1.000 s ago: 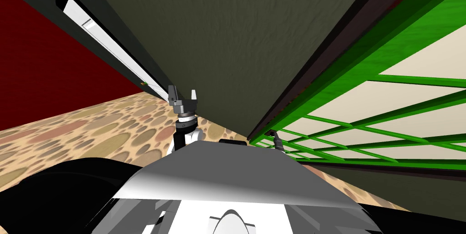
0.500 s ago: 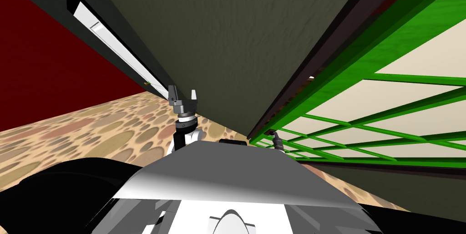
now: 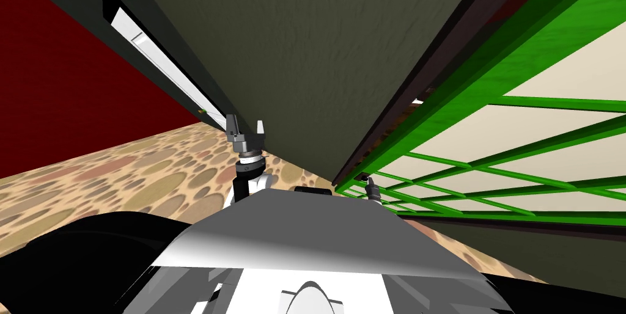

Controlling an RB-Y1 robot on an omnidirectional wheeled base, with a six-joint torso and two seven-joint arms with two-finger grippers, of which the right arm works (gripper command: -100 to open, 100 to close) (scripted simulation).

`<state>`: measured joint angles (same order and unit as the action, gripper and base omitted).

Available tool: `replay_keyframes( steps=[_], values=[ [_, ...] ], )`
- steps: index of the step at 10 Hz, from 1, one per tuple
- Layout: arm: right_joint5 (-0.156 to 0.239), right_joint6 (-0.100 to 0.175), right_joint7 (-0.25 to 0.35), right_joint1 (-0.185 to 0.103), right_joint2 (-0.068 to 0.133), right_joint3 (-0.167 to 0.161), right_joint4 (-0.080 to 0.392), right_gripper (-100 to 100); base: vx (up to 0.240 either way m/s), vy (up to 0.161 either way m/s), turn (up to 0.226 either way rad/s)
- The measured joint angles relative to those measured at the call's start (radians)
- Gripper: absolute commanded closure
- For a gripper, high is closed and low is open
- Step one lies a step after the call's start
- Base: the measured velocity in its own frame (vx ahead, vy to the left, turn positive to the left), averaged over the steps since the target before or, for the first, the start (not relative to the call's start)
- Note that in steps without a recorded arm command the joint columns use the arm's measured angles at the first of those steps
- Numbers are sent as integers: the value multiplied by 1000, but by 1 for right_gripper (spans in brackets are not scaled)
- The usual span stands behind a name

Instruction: Pull the door open

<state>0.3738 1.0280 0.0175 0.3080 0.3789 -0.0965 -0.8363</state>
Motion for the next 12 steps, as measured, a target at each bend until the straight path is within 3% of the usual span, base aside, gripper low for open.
replay_keyframes(
  steps=[3,7,8,12],
  values=[
    [18,10,77,-19,-1,-15,29,100,-46,-11,34],
    [41,-17,168,-11,0,-28,-1,100,-37,-12,26],
    [44,-12,188,-17,1,-30,6,-100,-42,-17,21],
    [81,-17,283,-21,-2,-46,-7,-100,-60,-5,29]
  ],
)
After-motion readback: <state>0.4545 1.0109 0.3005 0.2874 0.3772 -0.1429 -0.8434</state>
